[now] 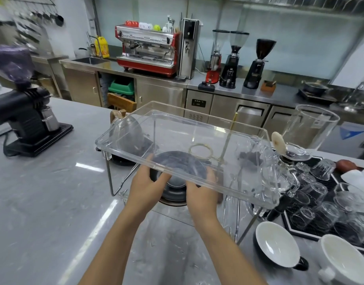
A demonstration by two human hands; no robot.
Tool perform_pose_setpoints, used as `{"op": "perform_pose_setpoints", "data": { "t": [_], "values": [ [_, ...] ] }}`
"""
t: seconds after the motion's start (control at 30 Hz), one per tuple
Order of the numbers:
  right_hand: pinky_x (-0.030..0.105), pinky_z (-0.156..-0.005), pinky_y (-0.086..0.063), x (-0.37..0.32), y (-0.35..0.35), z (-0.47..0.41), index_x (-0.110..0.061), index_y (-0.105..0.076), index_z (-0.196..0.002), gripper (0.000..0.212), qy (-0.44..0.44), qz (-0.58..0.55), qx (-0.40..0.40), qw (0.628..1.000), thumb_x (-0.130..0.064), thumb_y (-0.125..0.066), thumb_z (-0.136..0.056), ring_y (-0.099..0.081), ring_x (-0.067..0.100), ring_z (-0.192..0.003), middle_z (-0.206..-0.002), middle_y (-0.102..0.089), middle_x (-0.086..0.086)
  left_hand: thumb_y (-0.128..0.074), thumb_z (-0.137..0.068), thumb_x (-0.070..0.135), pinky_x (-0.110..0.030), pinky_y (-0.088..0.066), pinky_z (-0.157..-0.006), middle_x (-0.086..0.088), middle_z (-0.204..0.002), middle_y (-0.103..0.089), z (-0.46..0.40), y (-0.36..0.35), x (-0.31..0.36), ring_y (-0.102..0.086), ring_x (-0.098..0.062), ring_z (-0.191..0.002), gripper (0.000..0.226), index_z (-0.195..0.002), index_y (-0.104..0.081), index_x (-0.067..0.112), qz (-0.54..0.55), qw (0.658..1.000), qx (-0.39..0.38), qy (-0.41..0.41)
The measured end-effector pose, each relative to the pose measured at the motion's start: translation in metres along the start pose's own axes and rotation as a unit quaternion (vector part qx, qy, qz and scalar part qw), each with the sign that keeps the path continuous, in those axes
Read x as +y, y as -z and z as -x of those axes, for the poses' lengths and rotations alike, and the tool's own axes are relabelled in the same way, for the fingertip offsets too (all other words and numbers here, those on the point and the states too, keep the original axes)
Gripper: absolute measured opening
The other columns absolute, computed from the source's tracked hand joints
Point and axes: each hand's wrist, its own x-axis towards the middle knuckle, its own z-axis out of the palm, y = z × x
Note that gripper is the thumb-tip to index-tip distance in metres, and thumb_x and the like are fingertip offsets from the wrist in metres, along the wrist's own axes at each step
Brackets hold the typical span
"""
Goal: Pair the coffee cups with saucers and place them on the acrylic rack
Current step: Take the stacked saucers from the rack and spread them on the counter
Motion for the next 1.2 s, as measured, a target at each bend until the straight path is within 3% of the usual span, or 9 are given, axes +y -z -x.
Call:
{"op": "perform_pose_setpoints", "data": {
  "t": [0.17,0.23,0.37,0.5,0.63,0.83,1.0,1.1,1.2],
  "values": [
    [0.011,-0.078,-0.042,-0.009,0.013,0.014,-0.035,-0.042,-0.128,0.042,0.027,0.003,-0.021,0.999,-0.015,-0.060,-0.096,-0.054,-0.001,-0.093,-0.106,-0.052,-0.024,-0.071,-0.090,0.024,-0.020,-0.047,-0.090,0.025,-0.116,-0.069,0.019,0.006,0.001,-0.062,0.005,-0.113,0.041,-0.112,-0.058,0.056,0.023,0.999,0.037,-0.005],
    [0.011,-0.068,-0.045,-0.010,0.016,0.023,-0.032,-0.049,-0.122,0.038,0.040,0.009,-0.020,0.999,-0.010,-0.059,-0.094,-0.055,-0.001,-0.079,-0.088,-0.055,-0.020,-0.070,-0.091,0.022,-0.024,-0.048,-0.096,0.027,-0.118,-0.069,0.032,0.010,0.003,-0.062,0.006,-0.113,0.044,-0.124,-0.058,0.049,0.018,0.999,0.044,-0.013],
    [0.032,-0.111,-0.041,-0.015,0.019,0.054,-0.028,-0.038,-0.145,0.060,0.047,0.008,-0.043,0.998,-0.010,-0.058,-0.091,-0.048,0.002,-0.128,-0.137,-0.050,-0.018,-0.071,-0.091,0.023,-0.017,-0.045,-0.092,0.035,-0.115,-0.060,0.064,0.018,0.010,-0.058,0.018,-0.105,0.054,-0.138,-0.049,0.039,0.021,0.997,0.075,0.004],
    [0.007,-0.094,-0.043,-0.014,0.022,0.088,-0.042,-0.042,-0.123,0.050,0.046,0.018,-0.059,0.997,-0.008,-0.058,-0.090,-0.052,-0.019,-0.105,-0.116,-0.051,-0.032,-0.073,-0.089,0.024,-0.023,-0.045,-0.095,0.029,-0.119,-0.061,0.107,0.032,0.011,-0.059,0.006,-0.111,0.062,-0.144,-0.046,0.036,0.009,0.993,0.114,0.023],
    [0.028,-0.114,-0.038,-0.006,0.030,0.122,-0.029,-0.031,-0.149,0.066,0.036,0.032,-0.100,0.994,-0.015,-0.059,-0.091,-0.047,0.003,-0.130,-0.142,-0.047,-0.015,-0.074,-0.088,0.022,-0.031,-0.040,-0.102,0.019,-0.130,-0.056,0.147,0.038,0.010,-0.053,-0.005,-0.119,0.069,-0.149,-0.042,0.031,0.011,0.990,0.134,0.040],
    [0.029,-0.118,-0.033,0.023,0.053,0.166,-0.035,-0.027,-0.150,0.069,-0.004,0.033,-0.110,0.993,-0.018,-0.060,-0.092,-0.038,0.000,-0.136,-0.148,-0.038,-0.021,-0.084,-0.072,0.028,-0.033,-0.041,-0.100,0.009,-0.133,-0.061,0.196,0.035,-0.002,-0.058,-0.014,-0.121,0.078,-0.142,-0.050,0.031,0.048,0.985,0.147,0.077],
    [0.025,-0.120,-0.027,0.054,0.078,0.190,-0.037,-0.024,-0.151,0.073,-0.049,0.042,-0.079,0.995,-0.013,-0.061,-0.093,-0.032,0.000,-0.142,-0.152,-0.030,-0.025,-0.075,-0.084,0.010,-0.033,-0.045,-0.095,0.008,-0.123,-0.066,0.221,0.013,-0.013,-0.062,-0.005,-0.107,0.058,-0.134,-0.055,0.031,0.050,0.987,0.121,0.093],
    [0.025,-0.117,-0.033,0.077,0.098,0.201,-0.037,-0.031,-0.148,0.074,-0.068,0.054,-0.030,0.996,-0.009,-0.065,-0.089,-0.040,0.003,-0.137,-0.150,-0.038,-0.021,-0.074,-0.086,0.008,-0.029,-0.045,-0.088,0.004,-0.124,-0.067,0.233,-0.005,-0.024,-0.064,-0.014,-0.110,0.056,-0.134,-0.056,0.031,0.067,0.987,0.093,0.114],
    [0.032,-0.113,-0.039,0.103,0.119,0.207,-0.037,-0.038,-0.144,0.072,-0.090,0.065,0.038,0.993,-0.006,-0.068,-0.086,-0.047,0.008,-0.132,-0.145,-0.046,-0.017,-0.073,-0.087,0.007,-0.021,-0.047,-0.081,0.009,-0.122,-0.067,0.242,-0.032,-0.032,-0.066,-0.004,-0.104,0.054,-0.130,-0.056,0.034,0.076,0.987,0.047,0.130]
  ]
}}
